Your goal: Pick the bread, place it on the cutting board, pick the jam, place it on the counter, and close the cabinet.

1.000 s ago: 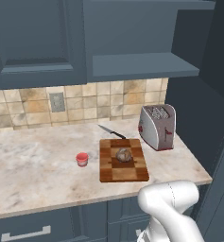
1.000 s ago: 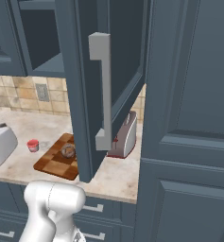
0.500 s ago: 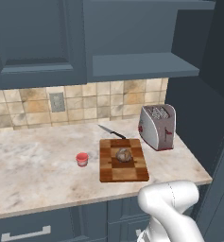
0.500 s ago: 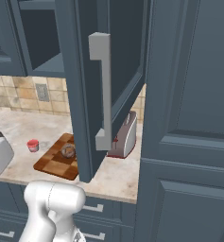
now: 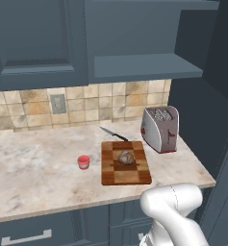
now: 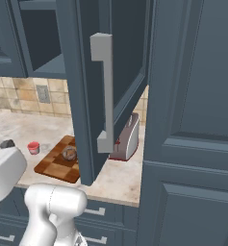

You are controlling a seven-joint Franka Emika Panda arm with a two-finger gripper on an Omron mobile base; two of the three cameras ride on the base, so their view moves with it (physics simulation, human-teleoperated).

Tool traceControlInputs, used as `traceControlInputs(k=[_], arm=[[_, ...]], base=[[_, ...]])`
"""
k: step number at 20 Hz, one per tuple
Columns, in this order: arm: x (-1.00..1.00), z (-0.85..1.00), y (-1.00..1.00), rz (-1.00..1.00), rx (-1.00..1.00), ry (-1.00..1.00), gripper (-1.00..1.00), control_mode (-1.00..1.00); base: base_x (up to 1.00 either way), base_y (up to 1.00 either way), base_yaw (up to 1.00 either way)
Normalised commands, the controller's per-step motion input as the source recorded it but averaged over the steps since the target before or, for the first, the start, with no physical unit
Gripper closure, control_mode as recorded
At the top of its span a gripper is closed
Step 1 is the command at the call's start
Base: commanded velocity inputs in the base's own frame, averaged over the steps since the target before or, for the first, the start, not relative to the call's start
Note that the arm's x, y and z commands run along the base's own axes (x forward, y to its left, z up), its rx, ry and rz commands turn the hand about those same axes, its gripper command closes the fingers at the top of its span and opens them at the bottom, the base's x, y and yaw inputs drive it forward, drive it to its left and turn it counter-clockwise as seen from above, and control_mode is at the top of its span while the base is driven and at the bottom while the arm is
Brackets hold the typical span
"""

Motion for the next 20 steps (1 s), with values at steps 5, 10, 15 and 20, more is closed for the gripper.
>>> traceControlInputs(k=[5, 10, 15, 20], arm=[[0.00, 0.00, -0.33, 0.00, 0.00, 0.00, -1.00, -1.00], [0.00, -0.03, -0.30, 0.00, 0.00, 0.00, -1.00, -1.00], [0.00, -0.01, -0.29, 0.00, 0.00, 0.00, -1.00, -1.00], [0.00, 0.00, -0.30, 0.00, 0.00, 0.00, -1.00, -1.00]], base=[[0.00, 0.00, 0.00], [0.00, 0.00, 0.00], [0.00, 0.00, 0.00], [0.00, 0.00, 0.00]])
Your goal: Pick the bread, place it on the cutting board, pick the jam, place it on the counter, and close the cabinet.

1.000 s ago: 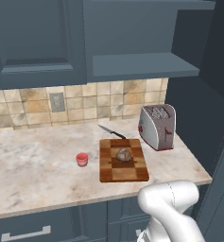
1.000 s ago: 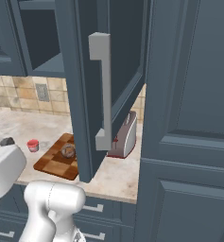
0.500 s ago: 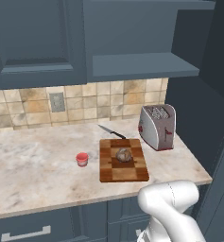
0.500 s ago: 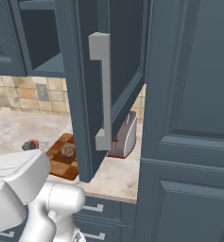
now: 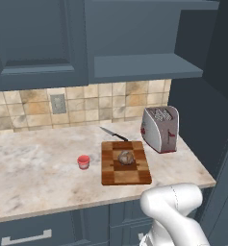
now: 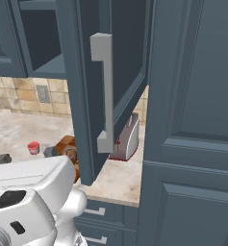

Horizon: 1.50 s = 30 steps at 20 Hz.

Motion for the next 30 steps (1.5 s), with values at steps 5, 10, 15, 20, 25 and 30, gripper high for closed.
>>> traceControlInputs(k=[5, 10, 15, 20, 25, 30], arm=[[0.00, 0.00, -0.31, 0.00, 0.00, 0.00, -1.00, -1.00], [0.00, -0.01, -0.29, 0.00, 0.00, 0.00, -1.00, -1.00], [0.00, -0.01, -0.26, 0.00, 0.00, 0.00, -1.00, -1.00], [0.00, -0.02, -0.27, 0.00, 0.00, 0.00, -1.00, -1.00], [0.10, -0.03, -0.27, 0.00, 0.00, 0.00, -1.00, -1.00], [0.20, -0.02, -0.27, 0.00, 0.00, 0.00, -1.00, -1.00]], base=[[0.00, 0.00, 0.00], [0.00, 0.00, 0.00], [0.00, 0.00, 0.00], [0.00, 0.00, 0.00], [0.00, 0.00, 0.00], [0.00, 0.00, 0.00]])
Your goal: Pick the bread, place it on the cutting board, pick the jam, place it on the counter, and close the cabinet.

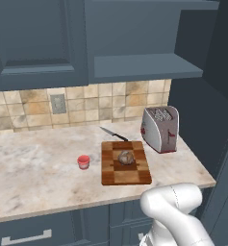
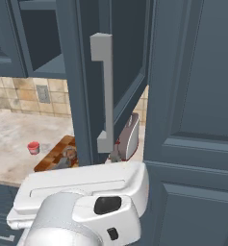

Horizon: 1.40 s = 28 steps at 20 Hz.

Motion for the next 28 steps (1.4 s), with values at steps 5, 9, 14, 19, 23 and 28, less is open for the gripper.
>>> traceControlInputs(k=[5, 9, 14, 19, 23, 28], arm=[[0.14, -0.03, -0.25, 0.01, 0.00, 0.00, -1.00, -1.00], [0.01, -0.02, -0.12, 0.07, 0.00, 0.00, -1.00, -1.00], [0.00, 0.00, -0.05, 0.12, 0.00, 0.00, -1.00, -1.00], [0.00, 0.00, -0.09, 0.11, 0.00, 0.00, -1.00, -1.00], [0.06, 0.00, -0.11, 0.10, 0.00, 0.00, -1.00, -1.00], [0.08, -0.01, -0.04, 0.09, 0.00, 0.00, -1.00, -1.00]], base=[[0.00, 0.00, 0.00], [0.00, 0.00, 0.00], [0.00, 0.00, 0.00], [0.00, 0.00, 0.00], [0.00, 0.00, 0.00], [0.00, 0.00, 0.00]])
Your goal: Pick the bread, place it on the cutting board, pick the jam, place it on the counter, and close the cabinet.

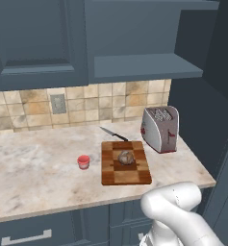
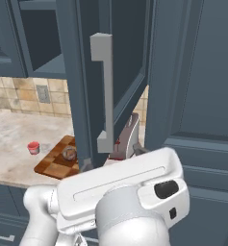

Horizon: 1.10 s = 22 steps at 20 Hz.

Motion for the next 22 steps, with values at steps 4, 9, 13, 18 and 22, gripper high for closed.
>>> traceControlInputs(k=[4, 9, 13, 18, 22], arm=[[0.03, -0.04, 0.00, 0.06, 0.00, 0.00, -1.00, -1.00], [0.08, -0.03, 0.00, 0.05, 0.00, 0.00, -1.00, -1.00], [0.15, -0.02, 0.00, 0.04, 0.00, 0.00, -1.00, -1.00], [0.17, -0.03, 0.00, 0.04, 0.00, 0.00, -1.00, -1.00], [0.16, -0.03, 0.00, 0.04, 0.00, 0.00, -1.00, -1.00]], base=[[0.00, 0.00, 0.00], [0.00, 0.00, 0.00], [0.00, 0.00, 0.00], [0.00, 0.00, 0.00], [0.00, 0.00, 0.00]])
